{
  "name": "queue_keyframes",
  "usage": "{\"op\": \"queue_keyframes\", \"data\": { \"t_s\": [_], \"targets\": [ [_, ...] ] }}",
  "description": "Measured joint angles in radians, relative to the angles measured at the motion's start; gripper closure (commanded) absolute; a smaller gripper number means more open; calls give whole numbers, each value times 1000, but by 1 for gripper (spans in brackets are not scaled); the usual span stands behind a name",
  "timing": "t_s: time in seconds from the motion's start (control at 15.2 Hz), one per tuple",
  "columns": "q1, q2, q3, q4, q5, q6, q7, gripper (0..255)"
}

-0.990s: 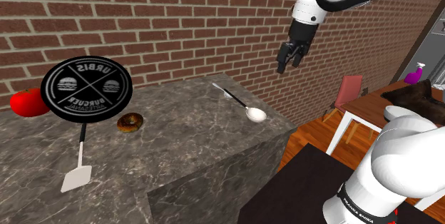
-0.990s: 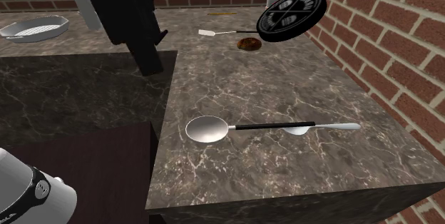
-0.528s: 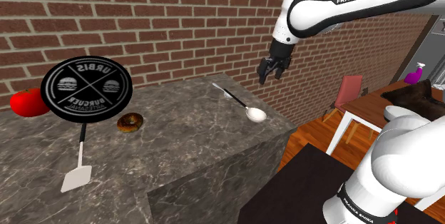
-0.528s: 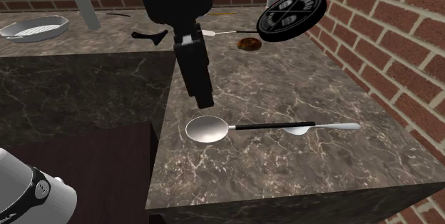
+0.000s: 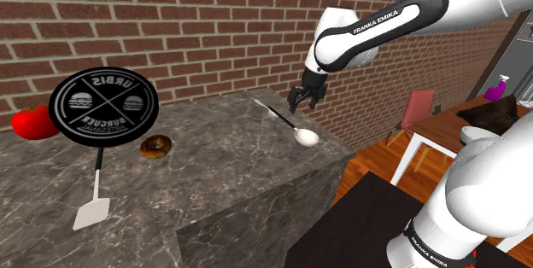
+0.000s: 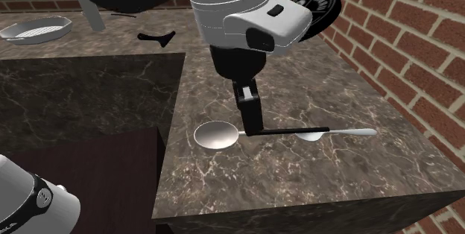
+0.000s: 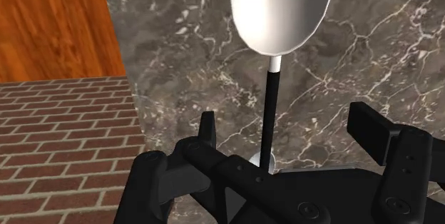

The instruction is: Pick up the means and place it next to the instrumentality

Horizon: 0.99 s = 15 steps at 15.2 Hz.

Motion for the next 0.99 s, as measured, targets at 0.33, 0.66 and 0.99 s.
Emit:
{"op": "queue_keyframes", "data": {
  "t_s": [0.33,0.66,0.99],
  "targets": [
    [17,172,-5,57,61,130,-1,0],
    [20,237,-8,51,85,201,-18,0],
    [23,270,-7,51,96,234,-26,0]
  ]
}}
